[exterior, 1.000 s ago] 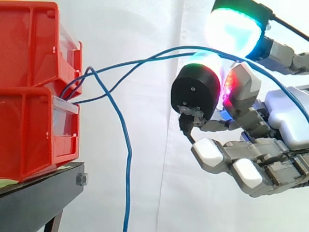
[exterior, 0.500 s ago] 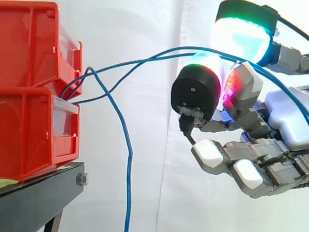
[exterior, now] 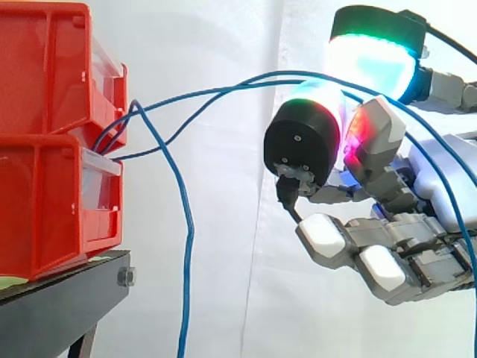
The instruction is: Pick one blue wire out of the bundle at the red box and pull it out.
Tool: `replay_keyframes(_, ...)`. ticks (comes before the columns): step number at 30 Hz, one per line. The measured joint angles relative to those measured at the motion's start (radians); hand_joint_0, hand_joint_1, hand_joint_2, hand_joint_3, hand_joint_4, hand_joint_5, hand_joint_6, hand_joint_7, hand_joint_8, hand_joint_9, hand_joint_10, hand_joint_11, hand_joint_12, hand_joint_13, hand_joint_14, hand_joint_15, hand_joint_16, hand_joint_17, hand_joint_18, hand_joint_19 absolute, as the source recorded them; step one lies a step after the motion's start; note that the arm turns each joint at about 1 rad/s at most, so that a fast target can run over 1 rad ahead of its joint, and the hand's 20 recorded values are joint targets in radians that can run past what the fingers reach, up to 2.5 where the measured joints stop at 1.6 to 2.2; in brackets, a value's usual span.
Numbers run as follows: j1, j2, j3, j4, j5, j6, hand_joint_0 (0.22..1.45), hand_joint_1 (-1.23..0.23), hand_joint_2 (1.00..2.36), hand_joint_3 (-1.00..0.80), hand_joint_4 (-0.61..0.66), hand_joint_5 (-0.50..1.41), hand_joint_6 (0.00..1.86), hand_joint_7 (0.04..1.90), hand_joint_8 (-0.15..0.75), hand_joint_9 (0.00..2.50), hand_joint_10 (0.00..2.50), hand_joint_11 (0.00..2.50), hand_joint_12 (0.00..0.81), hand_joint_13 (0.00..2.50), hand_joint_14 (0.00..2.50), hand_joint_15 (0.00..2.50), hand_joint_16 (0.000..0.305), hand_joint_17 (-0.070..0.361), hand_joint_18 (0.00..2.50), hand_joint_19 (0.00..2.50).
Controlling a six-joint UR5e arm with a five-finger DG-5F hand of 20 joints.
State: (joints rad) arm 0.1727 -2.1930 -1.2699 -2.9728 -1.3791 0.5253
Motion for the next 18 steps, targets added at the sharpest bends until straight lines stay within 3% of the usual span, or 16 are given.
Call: replay_keyframes(18, -0.002, 0.001, 0.000, -0.001, 0.000, -0.010, 0.59, -0.80, 1.01, -0.12, -0.01, -0.09, 0.91, 0.87, 0.256, 1.18, 0.02, 0.66, 0.401, 0.67, 0.02, 0.41, 0.071, 0.160, 0.54, 0.62)
